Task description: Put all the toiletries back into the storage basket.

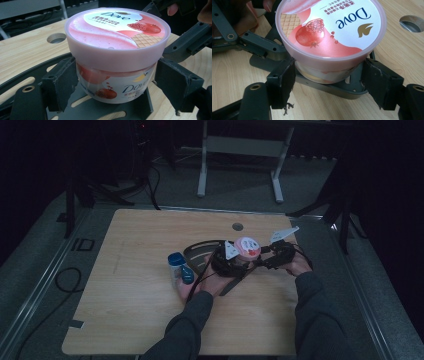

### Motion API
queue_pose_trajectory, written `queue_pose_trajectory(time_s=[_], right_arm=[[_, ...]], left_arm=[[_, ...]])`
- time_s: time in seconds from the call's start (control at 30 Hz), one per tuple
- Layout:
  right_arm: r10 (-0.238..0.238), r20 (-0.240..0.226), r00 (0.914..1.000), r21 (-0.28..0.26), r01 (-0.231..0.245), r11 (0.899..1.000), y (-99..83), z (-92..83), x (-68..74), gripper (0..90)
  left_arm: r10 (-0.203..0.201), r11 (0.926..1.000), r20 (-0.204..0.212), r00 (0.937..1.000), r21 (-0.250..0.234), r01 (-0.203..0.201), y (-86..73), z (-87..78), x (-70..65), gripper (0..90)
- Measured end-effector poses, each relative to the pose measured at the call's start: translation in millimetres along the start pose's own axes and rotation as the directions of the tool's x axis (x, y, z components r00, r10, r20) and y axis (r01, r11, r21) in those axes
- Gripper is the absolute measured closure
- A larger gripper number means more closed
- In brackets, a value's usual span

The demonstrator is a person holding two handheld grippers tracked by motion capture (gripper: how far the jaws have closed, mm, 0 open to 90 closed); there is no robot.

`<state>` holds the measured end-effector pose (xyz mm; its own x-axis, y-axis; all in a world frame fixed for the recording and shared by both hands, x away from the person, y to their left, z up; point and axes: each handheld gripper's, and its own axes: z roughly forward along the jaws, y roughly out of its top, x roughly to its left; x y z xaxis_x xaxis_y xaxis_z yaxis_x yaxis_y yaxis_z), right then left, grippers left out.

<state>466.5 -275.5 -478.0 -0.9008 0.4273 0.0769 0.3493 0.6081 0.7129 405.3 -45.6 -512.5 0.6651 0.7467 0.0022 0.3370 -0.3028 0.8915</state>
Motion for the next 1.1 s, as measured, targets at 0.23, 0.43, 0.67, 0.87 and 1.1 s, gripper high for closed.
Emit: queue_pose_trajectory(time_s=[0.23, 0.43, 0.67, 0.87, 1.1], right_arm=[[0.008, 0.015, 0.9999, 0.010, -0.009, 1.000, 0.1, 3.7, -1.7, 28.9], [0.019, 0.037, 0.9991, 0.014, -0.019, 1.000, 2.0, 6.0, -3.2, 30.1], [0.029, 0.051, 0.9983, 0.027, -0.030, 0.999, 1.4, 9.1, -4.7, 30.2], [0.035, 0.058, 0.9977, 0.036, -0.037, 0.999, -2.0, 10.0, -5.1, 31.0], [0.020, 0.071, 0.9973, 0.079, -0.025, 0.997, -7.3, 13.6, -4.1, 31.1]], left_arm=[[-0.013, 0.9999, -0.009, 0.9999, 0.010, 0.013, -1.9, 4.4, 1.3, 18.7], [-0.023, 0.9997, -0.017, 0.9996, 0.011, 0.023, -1.3, 7.4, 4.1, 20.3], [-0.033, 0.9991, -0.018, 0.9993, 0.027, 0.033, -1.8, 12.2, 5.2, 20.4], [-0.040, 0.9984, -0.007, 0.9992, 0.040, 0.040, -4.0, 16.3, 4.7, 20.5], [-0.040, 0.9975, 0.005, 0.9992, 0.059, 0.039, -5.8, 19.2, 4.3, 22.2]])
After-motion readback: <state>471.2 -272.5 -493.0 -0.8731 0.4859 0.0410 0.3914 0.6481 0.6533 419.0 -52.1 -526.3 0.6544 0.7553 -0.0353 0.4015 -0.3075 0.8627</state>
